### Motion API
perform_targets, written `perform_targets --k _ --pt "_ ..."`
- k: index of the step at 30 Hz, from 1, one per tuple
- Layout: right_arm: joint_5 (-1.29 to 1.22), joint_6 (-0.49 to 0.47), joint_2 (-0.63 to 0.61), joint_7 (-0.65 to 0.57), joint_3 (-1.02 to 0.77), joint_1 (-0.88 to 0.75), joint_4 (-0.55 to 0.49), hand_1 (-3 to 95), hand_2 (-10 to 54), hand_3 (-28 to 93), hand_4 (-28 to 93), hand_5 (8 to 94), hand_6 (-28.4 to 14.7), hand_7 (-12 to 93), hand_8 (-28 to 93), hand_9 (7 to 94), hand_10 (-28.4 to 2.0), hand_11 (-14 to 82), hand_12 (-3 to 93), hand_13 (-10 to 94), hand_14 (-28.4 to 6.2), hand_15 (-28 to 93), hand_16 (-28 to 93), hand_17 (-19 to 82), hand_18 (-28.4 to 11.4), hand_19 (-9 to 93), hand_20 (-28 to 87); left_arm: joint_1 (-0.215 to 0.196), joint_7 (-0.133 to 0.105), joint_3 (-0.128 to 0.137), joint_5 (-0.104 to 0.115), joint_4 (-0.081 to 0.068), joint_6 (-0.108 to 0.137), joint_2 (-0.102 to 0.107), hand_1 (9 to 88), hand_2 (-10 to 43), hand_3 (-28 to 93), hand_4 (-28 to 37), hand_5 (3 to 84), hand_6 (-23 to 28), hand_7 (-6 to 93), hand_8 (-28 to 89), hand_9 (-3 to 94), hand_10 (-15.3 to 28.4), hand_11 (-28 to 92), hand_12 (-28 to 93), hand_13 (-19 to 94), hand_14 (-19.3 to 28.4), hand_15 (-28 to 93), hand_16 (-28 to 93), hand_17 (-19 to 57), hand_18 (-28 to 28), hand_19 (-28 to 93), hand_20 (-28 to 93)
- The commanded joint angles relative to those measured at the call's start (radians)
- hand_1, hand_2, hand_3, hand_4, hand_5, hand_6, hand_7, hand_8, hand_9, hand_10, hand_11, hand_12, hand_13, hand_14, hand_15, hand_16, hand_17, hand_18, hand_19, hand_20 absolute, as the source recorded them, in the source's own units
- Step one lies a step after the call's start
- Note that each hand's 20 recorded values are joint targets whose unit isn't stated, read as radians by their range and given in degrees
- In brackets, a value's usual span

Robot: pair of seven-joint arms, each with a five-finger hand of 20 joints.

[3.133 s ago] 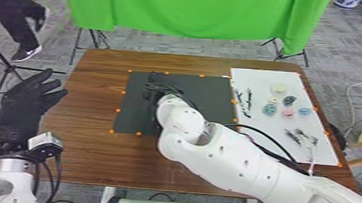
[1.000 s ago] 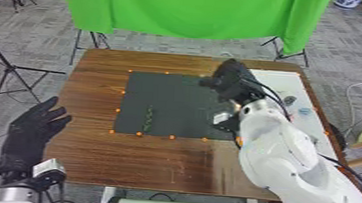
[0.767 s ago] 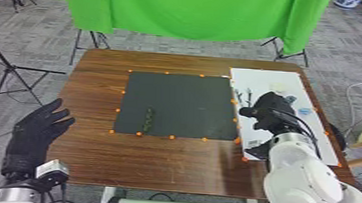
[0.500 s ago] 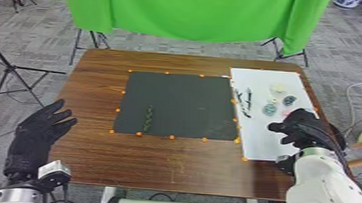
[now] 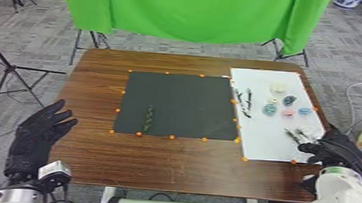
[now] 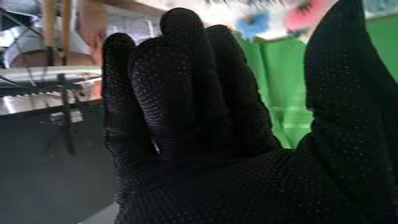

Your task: Arrange flowers

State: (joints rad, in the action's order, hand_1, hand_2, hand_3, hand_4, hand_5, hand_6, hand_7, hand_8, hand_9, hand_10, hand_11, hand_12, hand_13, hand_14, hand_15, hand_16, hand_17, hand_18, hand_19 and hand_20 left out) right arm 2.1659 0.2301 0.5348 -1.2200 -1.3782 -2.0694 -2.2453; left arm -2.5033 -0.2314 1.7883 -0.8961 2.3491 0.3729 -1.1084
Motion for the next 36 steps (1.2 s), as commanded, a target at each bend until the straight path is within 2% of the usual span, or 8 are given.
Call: perform_targets --k 1,7,11,17,18,21,30,36 --pt "-0.033 0.001 -0.008 -0.033 0.022 0.020 0.066 33.3 -9.5 82 -28 62.3 -11.2 18 -12 68.8 -21.0 39.2 15.3 70 -12.2 77 12 39 -23.2 92 -13 0.009 0.029 -0.006 -0.011 0.004 -0.013 -0.003 24.7 5.7 83 -21.4 38.8 10.1 16.8 -11 34.9 19.5 28 9 26 26.2 53 -11 -9.1 22.6 61 1" --pt "-0.043 0.046 -0.052 -0.047 0.077 0.077 0.111 34.0 -9.5 83 -28 63.3 -12.3 17 -11 67.9 -21.7 39.6 14.4 70 -12.3 78 11 38 -23.0 92 -15 0.015 0.038 -0.008 -0.012 0.001 -0.018 -0.009 24.7 5.7 83 -21.3 38.8 10.2 16.8 -11 35.1 19.5 28 9 26 26.1 53 -11 -9.1 22.6 61 1" --pt "-0.037 0.078 -0.078 -0.060 0.136 0.132 0.130 34.7 -9.5 83 -28 64.9 -12.1 16 -11 68.5 -21.7 39.1 13.9 69 -12.7 78 11 38 -23.0 92 -16 0.009 0.027 -0.010 -0.007 0.002 -0.015 -0.007 24.7 5.6 83 -21.2 38.8 10.1 16.9 -11 35.1 19.4 28 9 26 26.2 53 -11 -9.1 22.6 61 1" --pt "-0.052 0.078 -0.075 -0.056 0.234 0.240 0.170 35.3 -9.5 83 -28 65.1 -11.1 17 -11 69.6 -21.3 38.5 14.3 70 -12.7 78 10 38 -23.2 92 -16 0.016 0.029 -0.012 -0.008 0.000 -0.017 -0.008 24.7 5.6 83 -21.1 38.8 10.1 16.9 -11 35.1 19.4 28 8 26 26.2 53 -11 -9.1 22.6 61 1" --pt "-0.059 0.077 -0.069 -0.055 0.242 0.251 0.174 35.3 -9.5 83 -28 65.0 -11.1 17 -11 69.6 -21.3 38.4 14.4 70 -12.7 78 10 38 -23.3 93 -16 0.021 0.038 -0.011 -0.012 0.000 -0.022 -0.012 24.7 5.6 83 -21.1 38.8 10.1 16.9 -11 35.1 19.4 28 8 26 26.2 53 -11 -9.1 22.6 61 1" --pt "-0.069 0.080 -0.066 -0.054 0.288 0.286 0.186 36.0 -9.5 83 -28 65.8 -10.2 18 -11 70.9 -20.6 38.8 14.8 70 -12.3 78 10 39 -23.3 93 -16 0.014 0.028 -0.012 -0.008 0.000 -0.019 -0.010 24.7 5.6 83 -21.2 38.8 10.1 16.9 -11 35.1 19.4 28 8 26 26.1 53 -11 -9.1 22.6 61 1" --pt "-0.130 0.006 -0.019 -0.041 0.351 0.319 0.226 40.6 -9.5 84 -28 71.1 -7.9 21 -12 75.7 -18.3 38.9 16.1 72 -11.1 77 12 39 -23.2 93 -15 0.014 0.025 -0.007 -0.006 0.000 -0.019 -0.012 24.7 5.6 83 -21.2 38.8 10.2 16.8 -11 35.1 19.4 28 8 26 26.1 53 -11 -9.1 22.6 61 1" --pt "-0.121 0.029 -0.010 -0.043 0.372 0.330 0.244 52.4 -9.5 75 -28 82.3 -5.0 22 5 88.8 -14.1 32.9 24.2 81 -8.5 71 15 41 -22.5 93 -7 0.009 0.019 -0.009 -0.001 0.000 -0.014 -0.010 24.7 5.6 83 -21.2 38.8 10.2 16.8 -11 35.1 19.4 28 9 26 26.2 53 -11 -9.1 22.6 61 1"
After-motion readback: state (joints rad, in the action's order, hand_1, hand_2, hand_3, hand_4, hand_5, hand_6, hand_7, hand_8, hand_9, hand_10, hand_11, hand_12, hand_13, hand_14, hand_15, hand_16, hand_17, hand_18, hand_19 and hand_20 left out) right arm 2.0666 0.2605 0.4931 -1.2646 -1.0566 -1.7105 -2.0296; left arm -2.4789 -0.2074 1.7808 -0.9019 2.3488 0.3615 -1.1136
